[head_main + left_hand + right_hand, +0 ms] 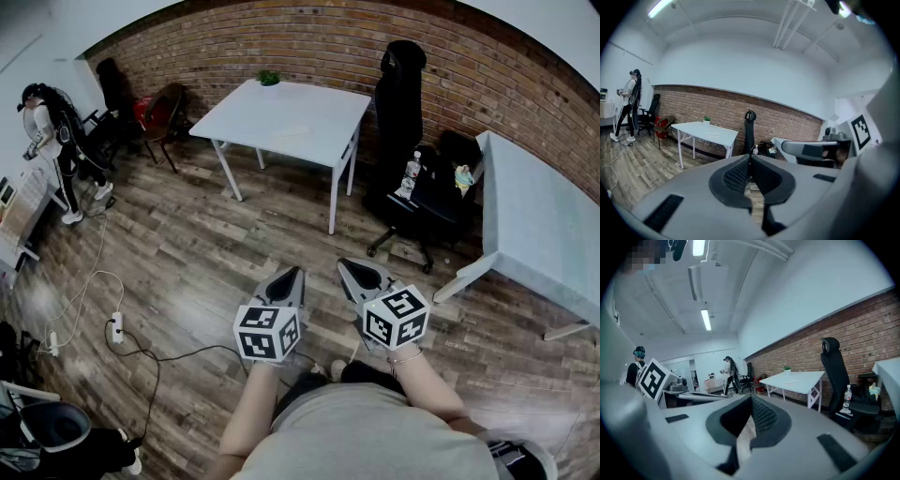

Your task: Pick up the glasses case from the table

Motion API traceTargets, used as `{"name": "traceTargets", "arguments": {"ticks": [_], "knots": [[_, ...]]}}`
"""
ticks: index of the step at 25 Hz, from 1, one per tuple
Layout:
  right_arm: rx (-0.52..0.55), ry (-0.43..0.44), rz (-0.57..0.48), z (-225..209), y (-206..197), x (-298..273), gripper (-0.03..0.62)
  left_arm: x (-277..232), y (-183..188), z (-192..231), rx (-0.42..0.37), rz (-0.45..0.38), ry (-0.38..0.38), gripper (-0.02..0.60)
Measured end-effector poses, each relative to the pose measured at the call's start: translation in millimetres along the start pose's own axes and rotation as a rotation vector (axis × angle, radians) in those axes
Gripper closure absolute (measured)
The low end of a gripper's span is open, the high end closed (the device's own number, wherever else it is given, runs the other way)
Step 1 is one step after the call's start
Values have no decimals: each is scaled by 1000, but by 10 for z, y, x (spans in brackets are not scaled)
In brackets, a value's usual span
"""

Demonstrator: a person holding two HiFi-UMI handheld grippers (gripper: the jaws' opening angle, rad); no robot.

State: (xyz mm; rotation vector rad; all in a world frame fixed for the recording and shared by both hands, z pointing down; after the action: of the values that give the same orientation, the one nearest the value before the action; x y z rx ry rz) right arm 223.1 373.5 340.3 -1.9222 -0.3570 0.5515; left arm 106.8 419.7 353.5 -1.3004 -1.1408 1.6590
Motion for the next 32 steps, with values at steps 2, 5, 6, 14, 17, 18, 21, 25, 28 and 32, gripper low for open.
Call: {"name": "traceTargets", "arguments": {"ticks": [2,5,6,14,17,18,21,25,28,32], "knots": [[-4,-6,-2,-32,-3,-21,595,-35,0,25,-13,10,9,571],[3,-9,0,-37,-2,-41,595,-62,-35,72,-21,25,19,571],[6,-8,1,-30,0,-42,595,-63,-55,91,-20,29,24,571],[29,-47,-21,-61,17,-58,595,-67,-71,158,7,-4,-20,569],[-22,-54,-13,-48,-113,-54,595,-41,-135,137,12,-13,-74,569],[-34,-56,-6,-45,-165,-55,595,-36,-185,137,8,1,-78,569],[-53,-69,5,-47,-291,-73,595,-30,-315,158,17,38,-89,569],[-93,-61,21,-92,-392,-155,595,-74,-363,225,37,49,-97,569],[-87,-45,31,-136,-388,-299,595,-136,-377,349,44,54,-70,569],[-58,-26,31,-251,-297,-581,595,-332,-361,563,52,64,-39,569]]}}
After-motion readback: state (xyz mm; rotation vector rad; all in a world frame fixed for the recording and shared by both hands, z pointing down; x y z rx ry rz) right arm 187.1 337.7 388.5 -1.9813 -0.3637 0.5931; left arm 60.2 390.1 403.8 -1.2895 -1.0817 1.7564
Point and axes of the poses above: the fingertips, and each gripper's own axes: x backward along the fingers, z to its left, y out of its top, the point moved 4 cm from there along x, backward along the fingers, and after that the axes turned 8 degrees about -x, right-handed, at the moved point
